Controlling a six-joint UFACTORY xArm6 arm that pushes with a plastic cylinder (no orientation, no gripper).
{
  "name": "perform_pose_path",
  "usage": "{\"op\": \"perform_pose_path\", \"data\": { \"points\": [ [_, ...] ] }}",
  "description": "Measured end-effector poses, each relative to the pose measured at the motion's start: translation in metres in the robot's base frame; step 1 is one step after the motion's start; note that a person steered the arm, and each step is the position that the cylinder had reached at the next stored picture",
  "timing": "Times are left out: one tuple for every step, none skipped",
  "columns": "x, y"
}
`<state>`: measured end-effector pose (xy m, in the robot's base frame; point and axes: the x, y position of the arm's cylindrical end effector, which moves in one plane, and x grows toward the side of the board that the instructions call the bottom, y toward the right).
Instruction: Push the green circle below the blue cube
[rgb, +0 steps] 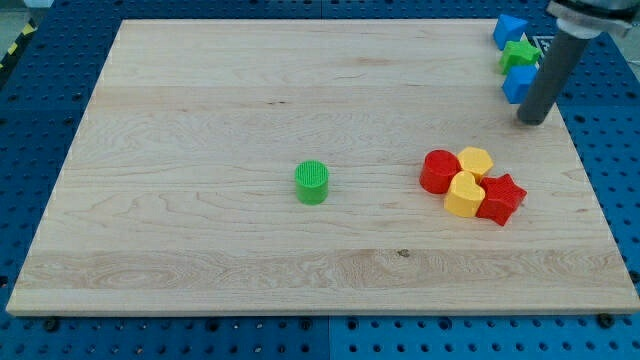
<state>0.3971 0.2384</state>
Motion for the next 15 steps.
{"op": "perform_pose_path", "data": {
  "points": [
    [0.002, -0.057],
    [0.003, -0.118],
    [0.008, -0.176],
    [0.037, -0.191],
    [0.055, -0.230],
    [0.060, -0.249],
    [0.066, -0.279],
    [0.088, -0.294],
    [0.111, -0.257],
    [0.111, -0.217],
    [0.112, -0.189],
    [0.107, -0.168],
    [0.085, -0.158],
    [0.073, -0.142],
    [0.050, -0.133]
  ]
}}
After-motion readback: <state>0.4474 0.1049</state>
